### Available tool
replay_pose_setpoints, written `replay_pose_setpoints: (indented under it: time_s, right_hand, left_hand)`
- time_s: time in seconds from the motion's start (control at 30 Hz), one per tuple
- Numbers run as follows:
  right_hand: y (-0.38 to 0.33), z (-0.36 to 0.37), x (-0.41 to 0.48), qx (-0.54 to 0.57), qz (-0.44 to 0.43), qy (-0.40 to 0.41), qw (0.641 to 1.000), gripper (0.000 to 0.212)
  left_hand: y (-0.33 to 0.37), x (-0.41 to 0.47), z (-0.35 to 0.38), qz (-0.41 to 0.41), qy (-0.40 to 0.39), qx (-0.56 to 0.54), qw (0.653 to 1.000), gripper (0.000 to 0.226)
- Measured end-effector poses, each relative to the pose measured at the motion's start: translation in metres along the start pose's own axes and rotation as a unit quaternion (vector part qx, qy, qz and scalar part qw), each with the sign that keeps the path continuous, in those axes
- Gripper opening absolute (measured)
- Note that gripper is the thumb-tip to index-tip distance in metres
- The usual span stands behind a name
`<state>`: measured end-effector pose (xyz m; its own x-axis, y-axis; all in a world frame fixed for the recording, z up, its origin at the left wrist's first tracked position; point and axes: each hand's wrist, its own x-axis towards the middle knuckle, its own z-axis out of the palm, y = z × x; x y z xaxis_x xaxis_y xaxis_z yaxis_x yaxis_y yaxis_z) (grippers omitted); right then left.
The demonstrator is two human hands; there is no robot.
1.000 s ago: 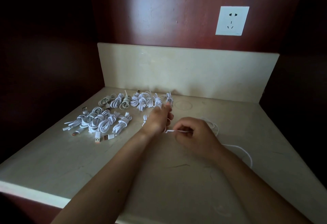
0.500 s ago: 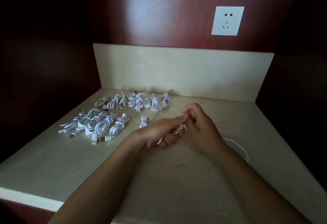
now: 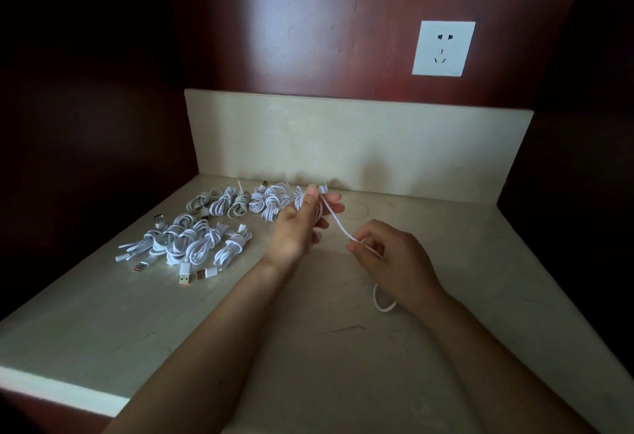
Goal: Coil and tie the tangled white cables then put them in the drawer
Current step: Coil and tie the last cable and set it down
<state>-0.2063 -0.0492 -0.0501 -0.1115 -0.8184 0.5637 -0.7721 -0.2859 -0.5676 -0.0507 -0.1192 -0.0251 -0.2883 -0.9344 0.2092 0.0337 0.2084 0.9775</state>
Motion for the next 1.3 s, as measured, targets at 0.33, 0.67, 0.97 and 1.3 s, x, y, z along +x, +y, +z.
replay_pose_setpoints:
  time_s: [0.33, 0.67, 0.97, 1.3]
  right_hand:
    - [-0.006, 0.004, 0.000, -0.021, -0.052, -0.088, 0.995, 0.035]
    - [-0.014, 0.003, -0.002, 0.158, 0.023, -0.131, 0.978, 0.018]
    - [-0.024, -0.002, 0.003, 0.217, -0.001, -0.054, 0.975, 0.024]
    - [-0.005, -0.002, 0.007, 0.134, 0.023, 0.037, 0.990, 0.011]
  left_hand:
    - [0.011, 0.008, 0.000, -0.132, 0.007, -0.359, 0.924, 0.046]
    - [0.005, 0.012, -0.007, -0.107, 0.080, -0.169, 0.977, 0.035]
    - [0.001, 0.001, 0.003, -0.132, -0.071, 0.131, 0.980, 0.053]
    - [0.005, -0.014, 0.012, -0.196, -0.300, 0.022, 0.933, 0.071]
